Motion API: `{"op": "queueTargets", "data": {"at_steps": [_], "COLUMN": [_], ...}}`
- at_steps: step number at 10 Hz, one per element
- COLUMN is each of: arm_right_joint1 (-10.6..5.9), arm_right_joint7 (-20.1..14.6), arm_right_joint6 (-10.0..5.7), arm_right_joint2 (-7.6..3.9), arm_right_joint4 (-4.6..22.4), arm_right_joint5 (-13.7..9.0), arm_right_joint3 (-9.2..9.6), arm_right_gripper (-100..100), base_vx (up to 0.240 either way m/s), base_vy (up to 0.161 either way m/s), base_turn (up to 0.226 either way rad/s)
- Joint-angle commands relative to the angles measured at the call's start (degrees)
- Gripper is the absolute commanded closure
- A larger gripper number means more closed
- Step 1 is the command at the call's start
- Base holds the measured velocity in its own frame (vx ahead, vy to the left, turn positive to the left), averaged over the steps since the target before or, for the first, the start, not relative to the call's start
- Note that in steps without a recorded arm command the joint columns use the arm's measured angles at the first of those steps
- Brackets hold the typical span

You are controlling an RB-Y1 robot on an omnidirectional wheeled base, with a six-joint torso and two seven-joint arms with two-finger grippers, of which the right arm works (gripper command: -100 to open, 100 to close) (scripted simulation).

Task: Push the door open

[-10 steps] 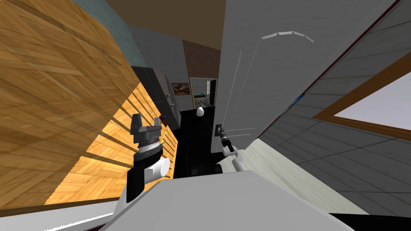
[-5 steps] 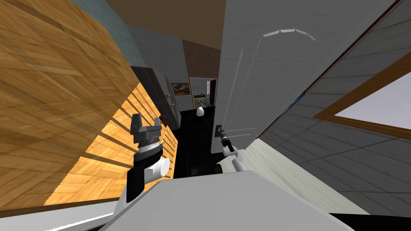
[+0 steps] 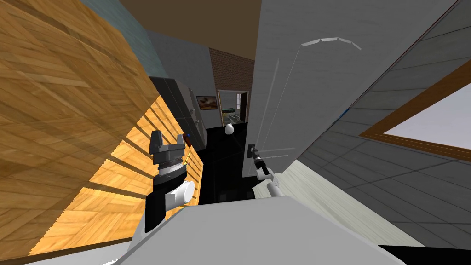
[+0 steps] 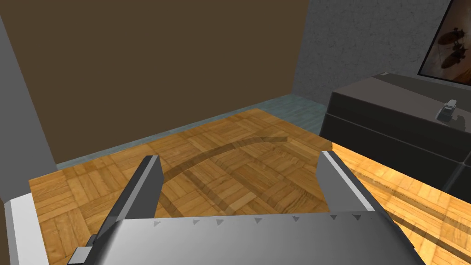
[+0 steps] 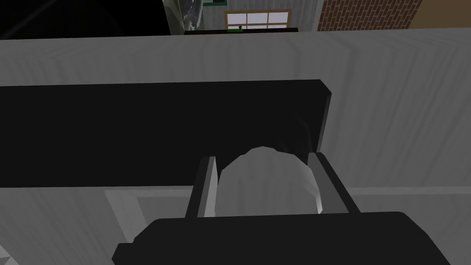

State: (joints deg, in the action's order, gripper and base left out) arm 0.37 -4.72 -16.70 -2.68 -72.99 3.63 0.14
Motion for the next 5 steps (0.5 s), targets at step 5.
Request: {"op": "queueTargets", "data": {"at_steps": [5], "arm_right_joint1": [-0.91], "arm_right_joint7": [0.7], "arm_right_joint6": [-0.12], "arm_right_joint2": [-1.59], "arm_right_joint4": [0.1], "arm_right_joint5": [-0.5], "arm_right_joint3": [-3.61], "arm_right_gripper": [100], "base_vx": [0.186], "base_vy": [0.069], "base_turn": [-0.044]}}
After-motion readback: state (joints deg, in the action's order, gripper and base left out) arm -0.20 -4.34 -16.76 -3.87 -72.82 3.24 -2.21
